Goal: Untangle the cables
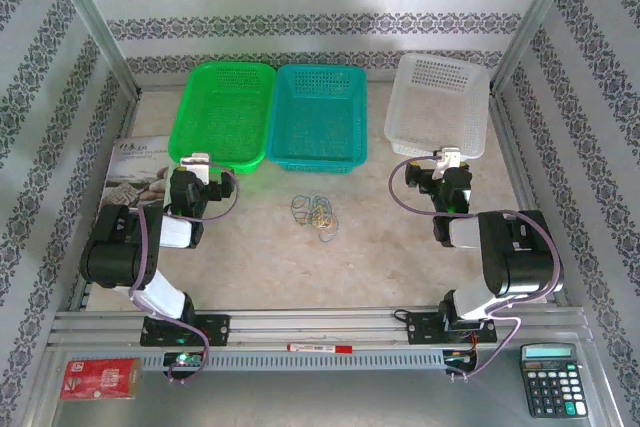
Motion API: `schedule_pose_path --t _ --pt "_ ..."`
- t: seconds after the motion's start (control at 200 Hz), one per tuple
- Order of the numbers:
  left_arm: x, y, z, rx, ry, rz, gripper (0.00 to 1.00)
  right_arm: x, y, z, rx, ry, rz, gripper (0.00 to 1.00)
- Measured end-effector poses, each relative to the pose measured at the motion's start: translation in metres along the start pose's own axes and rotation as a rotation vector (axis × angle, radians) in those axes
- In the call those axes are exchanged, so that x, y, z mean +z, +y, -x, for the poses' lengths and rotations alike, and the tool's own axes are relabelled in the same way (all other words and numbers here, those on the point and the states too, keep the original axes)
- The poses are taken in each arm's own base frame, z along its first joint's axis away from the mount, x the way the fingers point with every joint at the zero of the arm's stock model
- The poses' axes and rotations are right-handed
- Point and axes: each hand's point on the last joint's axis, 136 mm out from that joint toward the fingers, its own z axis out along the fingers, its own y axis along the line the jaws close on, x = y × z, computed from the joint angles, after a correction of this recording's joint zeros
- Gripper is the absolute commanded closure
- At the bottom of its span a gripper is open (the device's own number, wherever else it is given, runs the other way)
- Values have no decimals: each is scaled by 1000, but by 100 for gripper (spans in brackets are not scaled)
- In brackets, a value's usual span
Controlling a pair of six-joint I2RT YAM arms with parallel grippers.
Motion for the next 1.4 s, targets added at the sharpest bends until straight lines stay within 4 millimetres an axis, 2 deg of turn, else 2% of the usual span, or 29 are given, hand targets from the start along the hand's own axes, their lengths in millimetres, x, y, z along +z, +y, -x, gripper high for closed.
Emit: schedule_pose_path --t 1.099,1.164,1.224,1.314,1.399 --pt "-2 9 -2 -4 1 52 0 -3 1 2 2 -4 10 2" --pt "-9 10 -1 -5 -5 57 0 -11 0 9 3 -16 3 2" --pt "-17 14 6 -13 -26 79 0 -22 -1 26 5 -55 -4 2" --pt "-31 23 30 -34 -85 127 0 -42 -5 61 37 -144 -21 2" --pt "-46 32 53 -69 -140 174 0 -59 -10 81 96 -189 -42 2"
